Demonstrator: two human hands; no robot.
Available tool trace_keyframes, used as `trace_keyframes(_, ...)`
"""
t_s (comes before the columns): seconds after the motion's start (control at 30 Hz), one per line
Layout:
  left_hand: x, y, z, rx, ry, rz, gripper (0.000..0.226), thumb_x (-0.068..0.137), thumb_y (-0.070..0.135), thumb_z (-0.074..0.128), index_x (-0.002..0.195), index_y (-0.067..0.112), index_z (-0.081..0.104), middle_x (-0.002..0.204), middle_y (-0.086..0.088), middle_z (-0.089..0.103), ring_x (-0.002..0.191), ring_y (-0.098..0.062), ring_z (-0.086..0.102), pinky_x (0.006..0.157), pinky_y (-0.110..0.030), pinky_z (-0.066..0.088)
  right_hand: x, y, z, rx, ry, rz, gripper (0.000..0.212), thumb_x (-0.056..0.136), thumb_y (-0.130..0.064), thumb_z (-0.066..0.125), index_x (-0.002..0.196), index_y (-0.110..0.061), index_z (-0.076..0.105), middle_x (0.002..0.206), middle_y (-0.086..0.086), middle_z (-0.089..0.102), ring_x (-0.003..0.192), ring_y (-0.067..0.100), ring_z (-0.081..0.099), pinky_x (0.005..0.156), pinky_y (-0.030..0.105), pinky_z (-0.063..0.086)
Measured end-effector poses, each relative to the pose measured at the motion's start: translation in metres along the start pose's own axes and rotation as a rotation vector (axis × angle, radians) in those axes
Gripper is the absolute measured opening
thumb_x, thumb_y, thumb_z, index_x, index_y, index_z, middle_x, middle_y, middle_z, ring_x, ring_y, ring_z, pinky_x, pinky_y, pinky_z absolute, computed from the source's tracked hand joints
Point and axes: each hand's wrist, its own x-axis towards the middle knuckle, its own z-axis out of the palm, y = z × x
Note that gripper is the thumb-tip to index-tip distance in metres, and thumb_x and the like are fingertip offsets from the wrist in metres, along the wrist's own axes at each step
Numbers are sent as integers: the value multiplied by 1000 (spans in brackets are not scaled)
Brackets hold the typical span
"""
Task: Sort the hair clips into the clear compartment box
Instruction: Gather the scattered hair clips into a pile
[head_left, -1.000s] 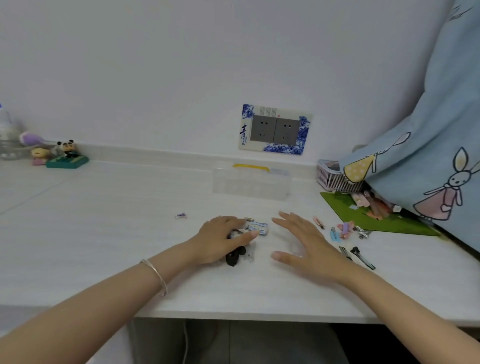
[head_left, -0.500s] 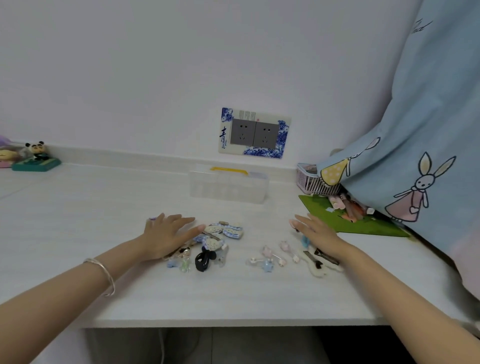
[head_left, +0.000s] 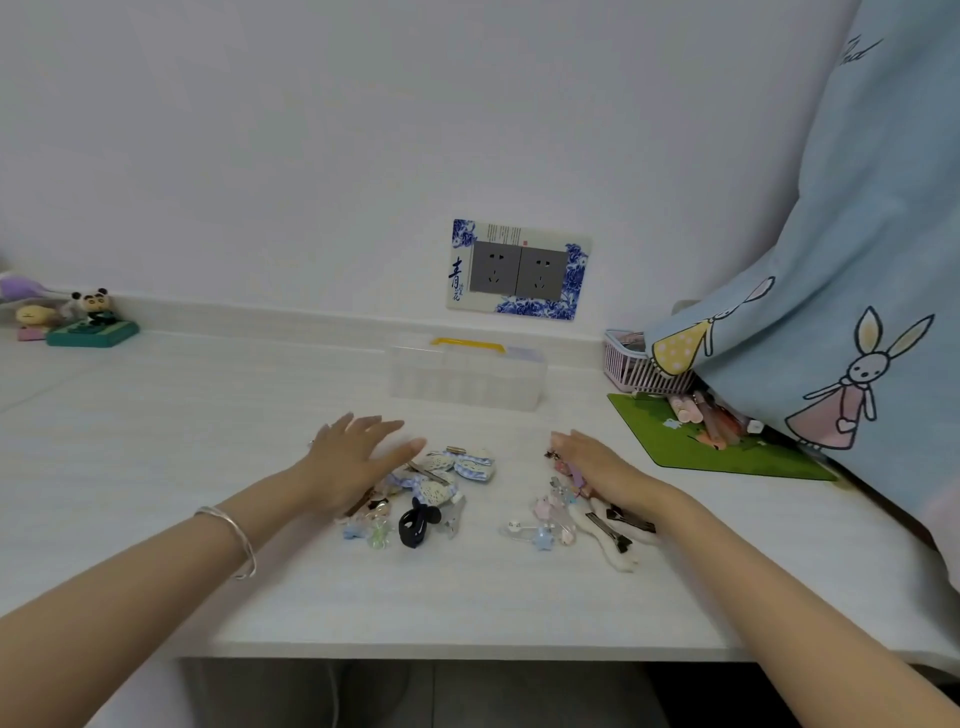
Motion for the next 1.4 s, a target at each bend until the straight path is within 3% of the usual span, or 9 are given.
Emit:
trace_keyframes(0.13, 0, -9, -7, 60, -74, -166, 136, 28, 97, -18, 148, 38, 10, 160, 0, 8, 145, -34, 0, 115, -57, 3, 2, -19, 16, -135, -161, -37, 59, 95, -59, 23, 145, -28, 30, 157, -8, 19, 146, 11, 9, 119, 38, 2)
trace_keyframes(0.2, 3, -11, -4, 41, -63, -207, 111, 55, 92, -9, 148, 36, 14, 159, -2, 13, 145, -34, 7, 114, -56, 8, 3, -33, 24, -67, -222, -34, 63, 94, -61, 26, 147, -27, 25, 158, -7, 15, 146, 11, 8, 120, 39, 4)
trace_keyframes(0.33, 4, -4, 6, -142, 29, -37, 73, 89, 67, 18, 138, 17, 41, 143, -11, 44, 135, -33, 34, 110, -41, 25, -9, -47, 23, 123, -219, -108, 58, 88, -64, 37, 137, -34, 44, 150, -13, 34, 130, 5, 42, 108, 24, 30)
trace_keyframes(0.53, -13, 19, 1, -514, -101, 99, 92, 68, 81, 34, 145, 30, 27, 152, 10, 31, 129, -4, 36, 104, -25, 27, -50, -13, -7, 170, 125, -169, 51, 76, -70, 43, 121, -48, 54, 138, -21, 45, 132, -1, 36, 104, 21, 24)
trace_keyframes(0.77, -37, -2, 3, -363, -114, 81, 110, 62, 79, 49, 149, 23, 12, 157, 5, 19, 142, -14, 21, 109, -26, 19, -73, 12, 13, 144, 136, -103, 63, 71, -74, 45, 128, -49, 43, 148, -13, 36, 137, 3, 29, 115, 31, 23)
trace_keyframes(0.97, -36, 31, 15, -397, -66, 133, 104, 68, 73, 54, 147, 15, 18, 153, 0, 30, 134, -14, 33, 101, -21, 25, -64, -29, 57, 117, 154, -193, 33, 97, -43, 37, 130, -43, 41, 138, -18, 39, 137, 4, 30, 102, 2, 17)
trace_keyframes(1.13, -36, 54, 25, -380, 6, 187, 103, 71, 69, 59, 144, 8, 19, 151, -9, 30, 138, -23, 30, 113, -38, 28, -61, -58, 85, 172, 145, -194, 43, 103, -26, 24, 144, -16, 32, 154, 1, 26, 143, 12, 16, 103, 13, 8)
trace_keyframes(1.27, -44, 46, 23, -325, -33, 193, 125, 61, 79, 57, 148, 20, -10, 160, 3, -6, 146, -13, -7, 118, -35, 4, -63, -63, 71, 141, 188, -115, 68, 90, -59, 37, 148, -28, 19, 160, -1, 7, 147, 17, -1, 119, 40, 2)
trace_keyframes(1.4, -47, 33, 17, -256, -130, 244, 129, 61, 72, 66, 146, 26, -19, 158, 5, -17, 144, -11, -17, 117, -34, 1, -63, -45, 37, 23, -73, -120, 111, 61, -71, 62, 146, -42, -4, 159, -8, -12, 146, 13, -8, 120, 45, 5)
